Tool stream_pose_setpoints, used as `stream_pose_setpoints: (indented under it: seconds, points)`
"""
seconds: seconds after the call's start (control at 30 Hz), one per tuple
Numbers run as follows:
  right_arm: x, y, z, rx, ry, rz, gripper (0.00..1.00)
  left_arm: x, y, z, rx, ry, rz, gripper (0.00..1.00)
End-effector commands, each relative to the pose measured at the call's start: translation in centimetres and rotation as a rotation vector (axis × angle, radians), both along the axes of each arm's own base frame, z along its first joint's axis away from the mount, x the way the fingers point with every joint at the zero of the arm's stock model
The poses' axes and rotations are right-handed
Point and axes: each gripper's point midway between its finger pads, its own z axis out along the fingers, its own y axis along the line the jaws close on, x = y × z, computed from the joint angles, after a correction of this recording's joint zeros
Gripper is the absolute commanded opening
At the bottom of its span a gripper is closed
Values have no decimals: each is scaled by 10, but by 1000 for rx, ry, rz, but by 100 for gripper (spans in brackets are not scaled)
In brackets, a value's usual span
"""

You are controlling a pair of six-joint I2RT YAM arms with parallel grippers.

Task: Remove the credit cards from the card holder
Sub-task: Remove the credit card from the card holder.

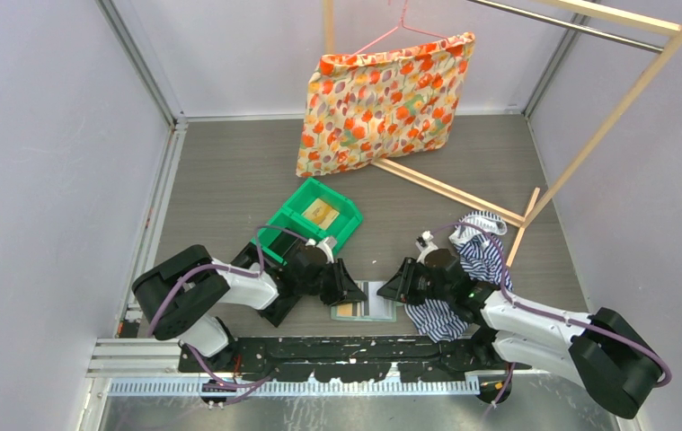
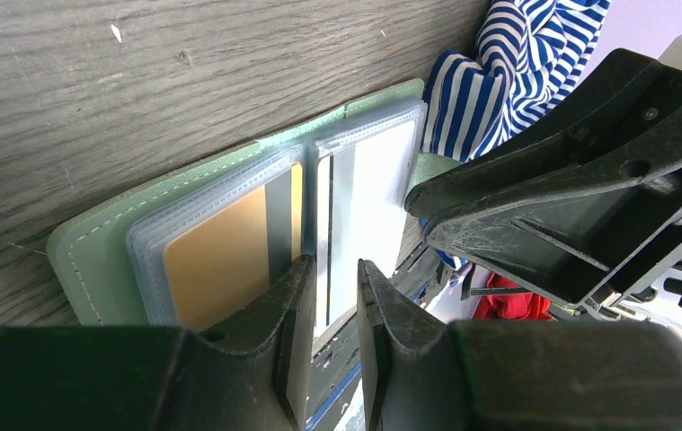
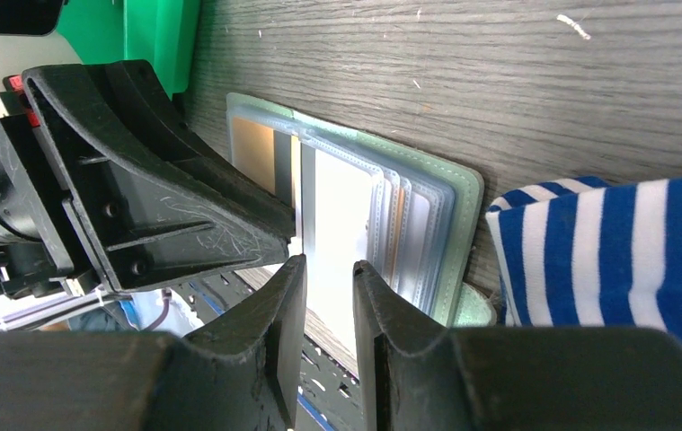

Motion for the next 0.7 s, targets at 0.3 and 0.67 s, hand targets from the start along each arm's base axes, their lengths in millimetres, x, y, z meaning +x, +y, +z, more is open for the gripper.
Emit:
stream_pose_setpoints:
  seconds: [0.3, 0.67]
  points:
    - [-1, 1, 2, 2, -27, 19, 31, 2, -2, -3, -22, -2, 18, 25]
    - [-3, 9, -4, -4, -10, 60, 31, 2, 0, -3, -19, -4, 23, 25]
